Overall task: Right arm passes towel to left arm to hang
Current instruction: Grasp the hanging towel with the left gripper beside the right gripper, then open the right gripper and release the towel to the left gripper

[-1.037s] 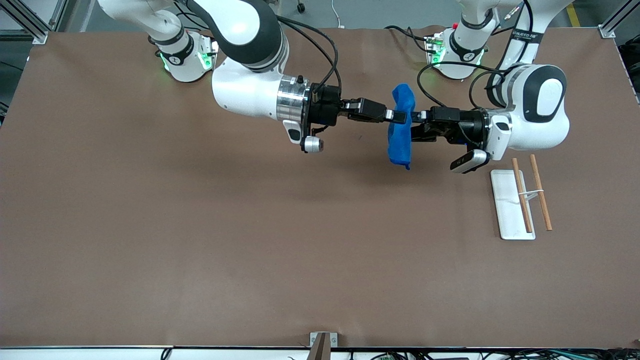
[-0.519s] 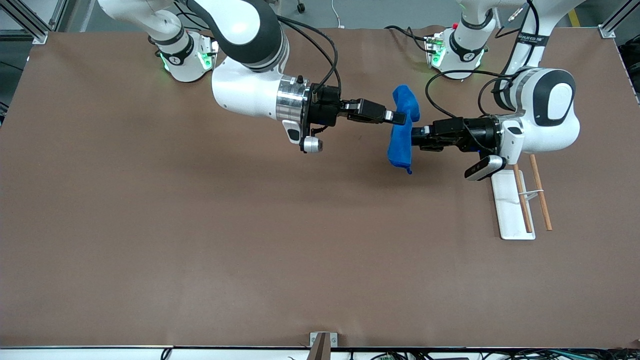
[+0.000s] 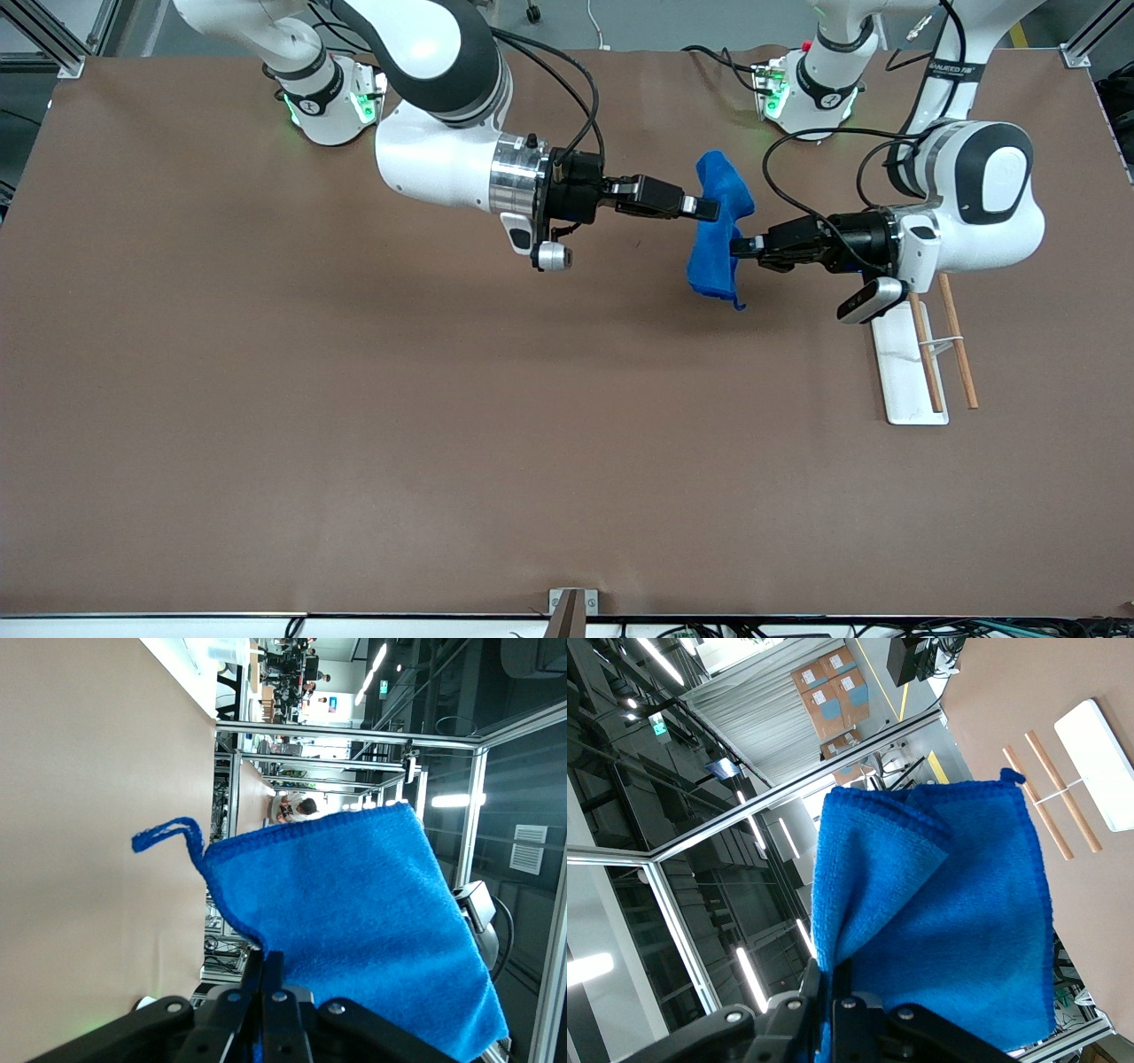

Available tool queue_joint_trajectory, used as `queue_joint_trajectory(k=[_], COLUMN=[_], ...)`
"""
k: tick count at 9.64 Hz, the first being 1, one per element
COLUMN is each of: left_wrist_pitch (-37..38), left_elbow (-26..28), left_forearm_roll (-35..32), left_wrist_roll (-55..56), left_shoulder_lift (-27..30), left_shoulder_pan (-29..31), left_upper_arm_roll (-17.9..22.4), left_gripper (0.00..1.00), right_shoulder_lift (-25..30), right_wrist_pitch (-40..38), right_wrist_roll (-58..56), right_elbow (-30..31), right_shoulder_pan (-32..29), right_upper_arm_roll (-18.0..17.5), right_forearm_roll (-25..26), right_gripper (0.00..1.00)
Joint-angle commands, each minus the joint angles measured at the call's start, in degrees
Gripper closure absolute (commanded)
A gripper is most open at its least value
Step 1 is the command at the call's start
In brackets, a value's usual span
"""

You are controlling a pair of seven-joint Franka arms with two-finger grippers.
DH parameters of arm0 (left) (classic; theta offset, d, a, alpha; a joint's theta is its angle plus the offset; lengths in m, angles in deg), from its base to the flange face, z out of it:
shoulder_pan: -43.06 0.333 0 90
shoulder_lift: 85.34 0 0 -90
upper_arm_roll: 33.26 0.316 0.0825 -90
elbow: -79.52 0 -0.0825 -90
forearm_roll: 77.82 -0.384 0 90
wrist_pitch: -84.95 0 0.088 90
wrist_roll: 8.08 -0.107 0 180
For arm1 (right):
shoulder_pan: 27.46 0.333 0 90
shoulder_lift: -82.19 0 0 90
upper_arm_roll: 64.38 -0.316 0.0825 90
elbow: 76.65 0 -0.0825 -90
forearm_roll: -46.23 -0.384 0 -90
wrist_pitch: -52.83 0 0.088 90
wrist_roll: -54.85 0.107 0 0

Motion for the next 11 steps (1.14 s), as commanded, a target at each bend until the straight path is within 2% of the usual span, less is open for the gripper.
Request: queue_joint_trajectory(k=[1, 2, 3, 5, 6, 7, 9, 10, 11], left_wrist_pitch=[-1.2, -1.2, -1.2, -1.2, -1.2, -1.2, -1.4, -1.4, -1.4], left_elbow=[-1.2, -2.0, -2.9, -4.7, -7.3, -10.9, -21.2, -24.7, -26.4], left_forearm_roll=[-4.3, -7.1, -10.2, -16.0, -20.4, -26.7, -44.1, -50.6, -53.2], left_wrist_roll=[-0.2, 0.9, 1.1, 2.2, 2.6, 3.6, 5.7, 5.6, 5.9], left_shoulder_lift=[-1.1, -1.2, -1.2, -1.2, -2.0, -3.5, -8.1, -10.1, -11.4], left_shoulder_pan=[0.1, 0.1, 0.0, 0.0, 0.0, 0.0, 0.1, 0.1, 0.1], left_upper_arm_roll=[0.1, 0.7, 2.1, 3.3, 4.7, 6.3, 8.2, 9.9, 11.5], left_gripper=[1.0, 1.0, 1.0, 1.0, 1.0, 1.0, 1.0, 1.0, 1.0], right_shoulder_lift=[-0.3, 0.4, 1.7, 4.6, 6.5, 8.5, 9.6, 9.3, 9.3], right_wrist_pitch=[0.7, 1.0, 1.6, 1.6, 1.6, 1.3, 0.7, -1.0, -3.1], right_wrist_roll=[-1.3, -1.3, -1.4, -2.2, -2.4, -2.4, -3.3, -3.4, -3.4], right_elbow=[-0.9, -0.3, 2.4, 8.3, 12.0, 16.3, 22.8, 25.0, 26.7], right_shoulder_pan=[-0.2, -0.6, -1.1, -4.1, -5.4, -7.7, -11.7, -14.5, -17.4], right_upper_arm_roll=[-0.4, -0.4, -0.4, -0.3, -0.3, -0.3, -0.2, 0.0, 0.9], right_forearm_roll=[-1.4, -1.5, -1.0, -0.5, 2.7, 8.3, 17.8, 25.8, 32.8], right_gripper=[0.99, 0.66, 0.01, 0.0, 0.0, 0.0, 0.0, 0.0, 0.0])
